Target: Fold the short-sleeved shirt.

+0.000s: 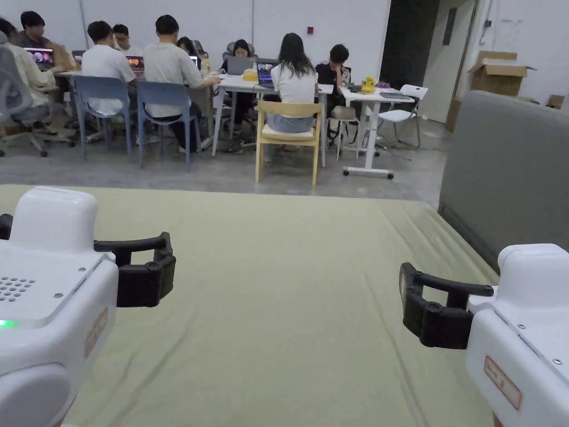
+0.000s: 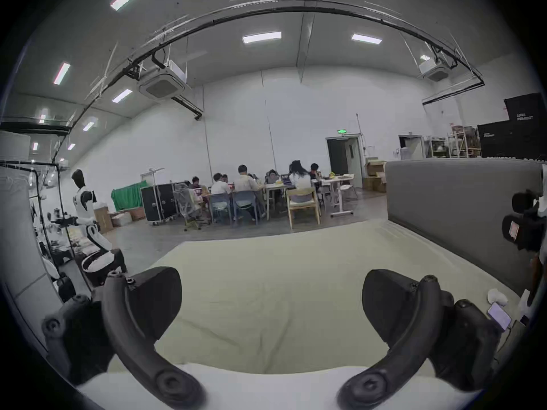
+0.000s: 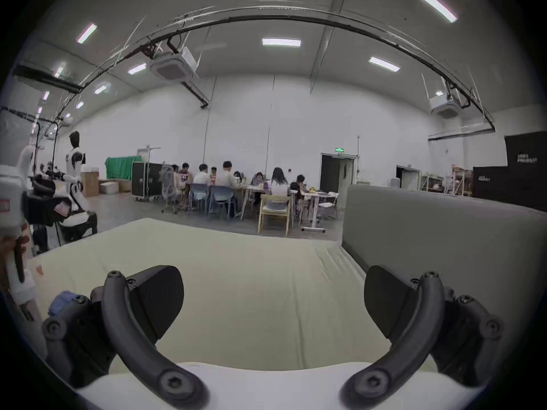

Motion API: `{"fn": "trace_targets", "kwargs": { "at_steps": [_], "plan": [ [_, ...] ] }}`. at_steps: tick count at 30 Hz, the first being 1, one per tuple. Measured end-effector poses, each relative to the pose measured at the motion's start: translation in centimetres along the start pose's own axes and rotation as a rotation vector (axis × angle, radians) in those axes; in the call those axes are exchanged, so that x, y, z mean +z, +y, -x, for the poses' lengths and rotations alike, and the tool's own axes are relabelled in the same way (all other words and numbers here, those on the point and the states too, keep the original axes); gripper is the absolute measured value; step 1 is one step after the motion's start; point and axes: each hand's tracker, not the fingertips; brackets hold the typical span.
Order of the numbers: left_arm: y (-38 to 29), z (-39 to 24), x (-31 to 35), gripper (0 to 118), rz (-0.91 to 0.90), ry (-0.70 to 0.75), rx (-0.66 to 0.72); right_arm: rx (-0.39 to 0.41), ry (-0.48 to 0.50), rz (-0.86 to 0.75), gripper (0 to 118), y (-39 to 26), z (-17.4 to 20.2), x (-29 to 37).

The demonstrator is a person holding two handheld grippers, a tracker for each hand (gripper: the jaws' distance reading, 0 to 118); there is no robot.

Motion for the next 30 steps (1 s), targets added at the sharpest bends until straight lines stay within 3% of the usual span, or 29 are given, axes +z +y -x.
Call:
{"fn": "trace_targets", "kwargs": {
  "at_steps": [9, 30],
  "plan": [
    [-0.3, 0.8, -1.3, 118, 0.033, 0.002, 0.035, -0.057, -0.01, 0.01, 118, 0.9, 0.2, -1.0],
    [-0.7, 2.7, -0.4, 118, 0.006, -0.014, 0.088, -0.058, -0.007, 0.06, 118, 1.4, 1.0, -1.6]
  ]
}}
